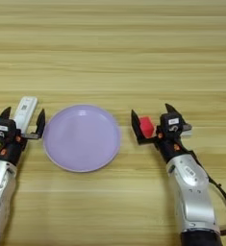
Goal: Move the objects on the table
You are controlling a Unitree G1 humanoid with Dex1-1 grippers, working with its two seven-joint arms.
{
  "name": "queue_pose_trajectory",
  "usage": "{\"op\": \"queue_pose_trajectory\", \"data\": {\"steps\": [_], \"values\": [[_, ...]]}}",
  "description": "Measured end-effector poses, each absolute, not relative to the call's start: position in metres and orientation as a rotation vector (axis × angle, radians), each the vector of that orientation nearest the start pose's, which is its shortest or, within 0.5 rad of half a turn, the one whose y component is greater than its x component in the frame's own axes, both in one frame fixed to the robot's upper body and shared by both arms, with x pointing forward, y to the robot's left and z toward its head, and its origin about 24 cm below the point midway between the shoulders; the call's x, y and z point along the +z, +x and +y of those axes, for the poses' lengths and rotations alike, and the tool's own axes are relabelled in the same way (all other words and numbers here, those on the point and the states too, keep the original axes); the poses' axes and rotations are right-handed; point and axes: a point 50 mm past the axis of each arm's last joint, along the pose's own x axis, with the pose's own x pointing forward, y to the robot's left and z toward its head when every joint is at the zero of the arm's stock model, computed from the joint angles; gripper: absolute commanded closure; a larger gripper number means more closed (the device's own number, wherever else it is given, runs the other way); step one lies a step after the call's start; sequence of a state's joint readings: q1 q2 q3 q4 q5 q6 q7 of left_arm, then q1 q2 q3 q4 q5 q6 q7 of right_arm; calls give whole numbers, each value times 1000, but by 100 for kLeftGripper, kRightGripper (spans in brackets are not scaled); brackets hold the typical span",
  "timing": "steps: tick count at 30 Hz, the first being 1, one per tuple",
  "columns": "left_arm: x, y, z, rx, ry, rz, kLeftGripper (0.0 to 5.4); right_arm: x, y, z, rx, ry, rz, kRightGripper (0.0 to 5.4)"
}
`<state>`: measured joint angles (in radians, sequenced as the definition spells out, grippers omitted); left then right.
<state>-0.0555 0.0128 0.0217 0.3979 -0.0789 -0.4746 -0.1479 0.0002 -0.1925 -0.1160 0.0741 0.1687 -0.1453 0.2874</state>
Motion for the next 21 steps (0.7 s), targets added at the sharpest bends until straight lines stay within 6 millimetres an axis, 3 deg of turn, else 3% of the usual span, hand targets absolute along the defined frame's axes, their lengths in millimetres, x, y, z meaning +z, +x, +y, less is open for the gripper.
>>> {"op": "queue_pose_trajectory", "data": {"steps": [21], "values": [[9, 252, 149, -110, -50, -134, 0, 44, 257, -254, -95, -108, -42, 3]]}}
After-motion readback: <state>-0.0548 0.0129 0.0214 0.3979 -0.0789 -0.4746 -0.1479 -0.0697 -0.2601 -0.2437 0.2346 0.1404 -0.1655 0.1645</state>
